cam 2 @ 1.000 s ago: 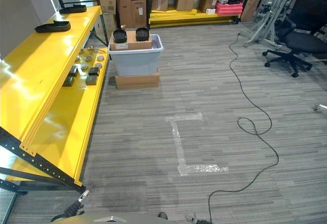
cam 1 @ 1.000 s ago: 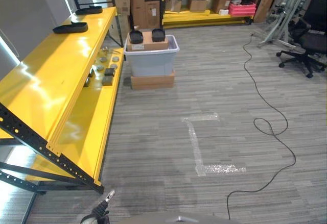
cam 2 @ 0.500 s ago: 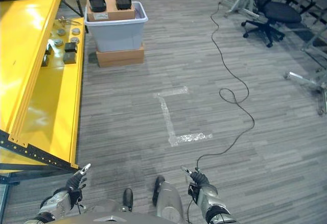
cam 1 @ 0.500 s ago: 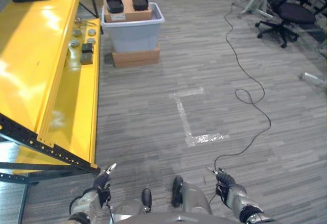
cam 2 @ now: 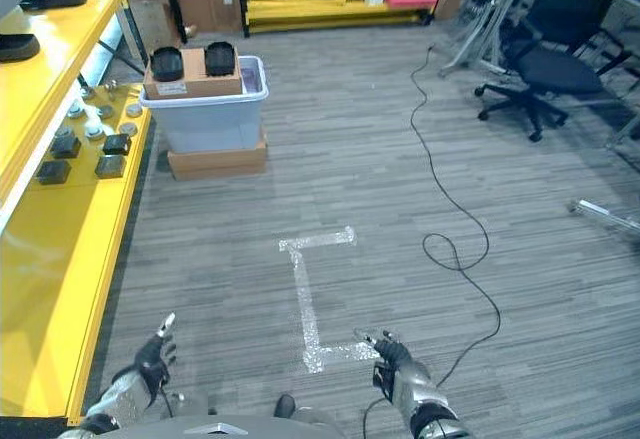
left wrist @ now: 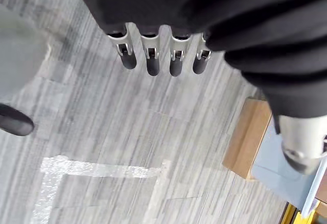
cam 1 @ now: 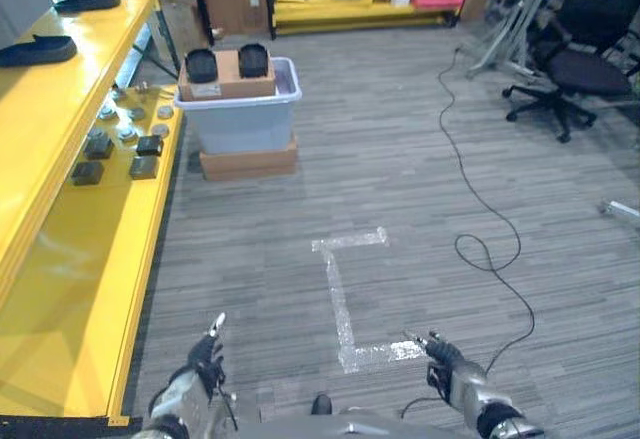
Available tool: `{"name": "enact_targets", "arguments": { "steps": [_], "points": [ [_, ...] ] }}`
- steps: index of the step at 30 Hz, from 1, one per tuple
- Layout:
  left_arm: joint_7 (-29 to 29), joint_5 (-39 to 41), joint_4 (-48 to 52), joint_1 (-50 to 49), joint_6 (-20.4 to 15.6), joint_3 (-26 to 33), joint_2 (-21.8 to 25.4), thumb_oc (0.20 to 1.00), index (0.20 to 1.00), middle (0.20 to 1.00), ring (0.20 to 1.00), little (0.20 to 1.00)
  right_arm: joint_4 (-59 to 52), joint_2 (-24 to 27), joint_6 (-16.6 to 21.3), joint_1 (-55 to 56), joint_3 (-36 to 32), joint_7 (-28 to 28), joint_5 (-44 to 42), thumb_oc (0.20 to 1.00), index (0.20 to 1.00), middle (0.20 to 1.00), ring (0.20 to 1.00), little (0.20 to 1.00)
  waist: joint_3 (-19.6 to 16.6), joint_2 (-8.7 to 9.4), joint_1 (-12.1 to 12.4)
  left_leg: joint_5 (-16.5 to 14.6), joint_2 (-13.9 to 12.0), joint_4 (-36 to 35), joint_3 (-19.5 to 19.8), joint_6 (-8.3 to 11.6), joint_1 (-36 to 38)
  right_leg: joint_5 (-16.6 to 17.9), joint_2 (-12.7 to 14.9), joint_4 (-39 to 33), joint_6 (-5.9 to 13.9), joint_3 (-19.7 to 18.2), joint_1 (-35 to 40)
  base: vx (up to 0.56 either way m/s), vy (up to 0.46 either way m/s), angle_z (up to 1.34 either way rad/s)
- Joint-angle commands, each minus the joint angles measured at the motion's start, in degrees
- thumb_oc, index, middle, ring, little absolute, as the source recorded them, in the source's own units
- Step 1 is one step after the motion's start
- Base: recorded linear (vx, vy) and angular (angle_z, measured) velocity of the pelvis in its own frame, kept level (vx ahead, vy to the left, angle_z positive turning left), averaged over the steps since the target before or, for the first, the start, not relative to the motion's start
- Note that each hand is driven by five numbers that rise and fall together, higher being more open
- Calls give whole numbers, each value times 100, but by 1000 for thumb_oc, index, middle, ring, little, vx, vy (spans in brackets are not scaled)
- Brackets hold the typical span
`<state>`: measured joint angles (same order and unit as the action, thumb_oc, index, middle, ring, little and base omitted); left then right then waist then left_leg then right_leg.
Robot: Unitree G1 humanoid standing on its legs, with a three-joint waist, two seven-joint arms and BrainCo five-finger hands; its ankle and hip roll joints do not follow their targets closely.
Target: Move parts from the plastic box to the shelf.
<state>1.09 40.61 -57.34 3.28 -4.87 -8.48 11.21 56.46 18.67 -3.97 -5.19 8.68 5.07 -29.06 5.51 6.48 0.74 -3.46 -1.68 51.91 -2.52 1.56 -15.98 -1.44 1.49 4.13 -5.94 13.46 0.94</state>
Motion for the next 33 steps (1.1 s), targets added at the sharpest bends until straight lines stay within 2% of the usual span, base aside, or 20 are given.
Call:
{"name": "enact_targets", "arguments": {
  "steps": [1, 3, 4, 5, 7, 8, 11, 12, 13, 14, 16, 18, 21, 22, 24, 26, 29, 30, 33],
  "points": [
    [146, 359, 146, 167, -178, 53, 131, 1000, 1000, 1000, 1000, 1000, 16, 306, 1, 240, -99, 130, -138, 1000, 1000, 1000, 1000, 1000, 368, -184, 74, 427, 35, -1998, -326, -194, 517, 650, 150, -353, 657, -52, -138, 313, 0, 17],
    [198, 444, 134, 162, -223, 155, 143, 1000, 1000, 1000, 1000, 1000, 53, 274, 11, 217, -68, 142, -35, 1000, 1000, 1000, 1000, 1000, 410, -273, 157, 595, 187, -2947, -469, -147, 399, 529, 57, -392, 698, -124, 56, 396, 73, -13],
    [235, 523, 128, 148, -250, 209, 148, 1000, 1000, 1000, 1000, 1000, 35, 256, -34, 210, -17, 171, -36, 1000, 1000, 1000, 1000, 1000, 389, -374, 219, 791, 247, -3655, -462, -88, 298, 460, -27, -384, 722, -195, 138, 319, 104, -19],
    [256, 546, 136, 139, -258, 220, 150, 1000, 1000, 1000, 1000, 1000, 27, 251, -50, 211, -5, 173, -33, 1000, 1000, 1000, 1000, 1000, 396, -394, 239, 852, 263, -3819, -461, -71, 303, 438, -37, -378, 729, -216, 175, 392, 125, -34],
    [284, 629, 176, 62, -302, 328, 153, 1000, 1000, 1000, 1000, 1000, -70, 232, -69, 246, 70, 214, 48, 1000, 1000, 1000, 1000, 1000, 404, -583, 370, 1405, 206, -4695, -440, 70, 90, 310, -182, -340, 715, -336, 375, 512, 134, -65],
    [304, 675, 264, -51, -345, 438, 160, 1000, 1000, 1000, 1000, 1000, -176, 235, -33, 325, 122, 206, 49, 1000, 1000, 1000, 1000, 1000, 461, -673, 494, 1773, 126, -5224, -465, 162, -101, 100, -235, -231, 693, -415, 662, 783, 191, -71],
    [239, 680, 460, -337, -436, 815, 183, 1000, 1000, 1000, 1000, 1000, -619, 319, -63, 522, 137, 127, 110, 1000, 1000, 1000, 1000, 1000, 534, -745, 646, 1993, -107, -5128, -668, 248, -485, -383, -175, 56, 696, -376, 1123, 673, 211, -48],
    [219, 666, 497, -373, -447, 857, 209, 1000, 1000, 1000, 1000, 1000, -691, 338, -69, 528, 144, 115, 119, 1000, 1000, 1000, 1000, 1000, 501, -734, 655, 1829, -107, -5123, -797, 199, -414, -482, -115, 102, 741, -365, 1185, 817, 371, -52],
    [363, 614, 592, -440, -497, 948, 237, 1000, 1000, 1000, 1000, 1000, -757, 280, -40, 489, 75, 78, 110, 1000, 1000, 1000, 1000, 1000, 353, -643, 771, 1590, 93, -4803, -653, -7, -271, -627, 186, 259, 902, -429, 1464, 991, 514, -52],
    [370, 579, 525, -342, -481, 905, 323, 1000, 1000, 1000, 1000, 1000, -755, 145, 14, 400, 65, 77, -31, 1000, 1000, 1000, 1000, 1000, 180, -550, 874, 1301, 469, -4648, -501, -309, -61, -139, 559, 793, 1158, -294, 1449, 989, 540, -49],
    [356, 426, 554, -253, -421, 802, 349, 1000, 1000, 1000, 1000, 1000, -892, 23, 71, 404, 92, 111, -13, 1000, 1000, 1000, 1000, 1000, 64, -566, 904, 1130, 756, -4726, -390, -554, 167, 543, 892, 1769, 1274, -241, 1163, 511, 367, -71],
    [472, 398, 645, -215, -372, 640, 331, 1000, 1000, 1000, 1000, 1000, -1087, -48, 15, 394, 184, 256, -31, 1000, 1000, 1000, 1000, 1000, 0, -697, 893, 1010, 836, -4798, -323, -690, 362, 980, 1020, 2651, 1269, -264, 755, 313, 268, 2],
    [586, 453, 689, -200, -450, 515, 297, 1000, 1000, 1000, 1000, 1000, -1243, -90, -65, 341, 319, 353, -112, 1000, 1000, 1000, 1000, 1000, 28, -748, 840, 903, 890, -4940, -278, -764, 606, 950, 1038, 3013, 1217, -214, 213, 259, 137, 44],
    [618, 432, 766, -211, -490, 464, 258, 1000, 1000, 1000, 1000, 1000, -1454, -95, -136, 324, 432, 312, -55, 1000, 1000, 1000, 1000, 1000, 115, -812, 734, 817, 875, -5100, -185, -750, 991, 689, 831, 2632, 1104, 19, -332, 326, 13, 42],
    [612, 393, 792, -218, -467, 468, 252, 1000, 1000, 1000, 1000, 1000, -1541, -70, -165, 323, 475, 273, -66, 1000, 1000, 1000, 1000, 1000, 168, -809, 655, 750, 861, -5153, -110, -726, 1232, 665, 680, 2233, 1084, 124, -627, 309, -70, 57],
    [556, 302, 823, -241, -438, 457, 253, 1000, 1000, 1000, 1000, 1000, -1606, 24, -171, 310, 502, 156, -109, 1000, 1000, 1000, 1000, 1000, 272, -710, 472, 522, 901, -5189, 96, -687, 1597, 828, 512, 1205, 1150, 165, -1011, 374, -158, 13],
    [440, 144, 835, -280, -458, 420, 251, 1000, 1000, 1000, 1000, 1000, -1597, 123, -138, 322, 424, -66, -77, 1000, 1000, 1000, 1000, 1000, 358, -519, 274, 106, 1064, -5088, 370, -698, 1863, 1343, 586, -12, 1391, -49, -1347, 435, -187, -25],
    [364, 190, 855, -317, -451, 372, 274, 1000, 1000, 1000, 1000, 1000, -1638, 156, -135, 370, 350, -132, -73, 1000, 1000, 1000, 1000, 1000, 389, -471, 170, -97, 1080, -5022, 566, -712, 1997, 1516, 654, -534, 1468, -233, -1530, 453, -197, 41],
    [164, 35, 827, -387, -495, 309, 283, 1000, 1000, 1000, 1000, 1000, -1649, 147, -89, 460, 188, -230, -20, 1000, 1000, 1000, 1000, 1000, 454, -538, 57, -345, 912, -4924, 799, -700, 2255, 1579, 699, -781, 1470, -425, -1747, 471, -222, 93]
  ]
}}
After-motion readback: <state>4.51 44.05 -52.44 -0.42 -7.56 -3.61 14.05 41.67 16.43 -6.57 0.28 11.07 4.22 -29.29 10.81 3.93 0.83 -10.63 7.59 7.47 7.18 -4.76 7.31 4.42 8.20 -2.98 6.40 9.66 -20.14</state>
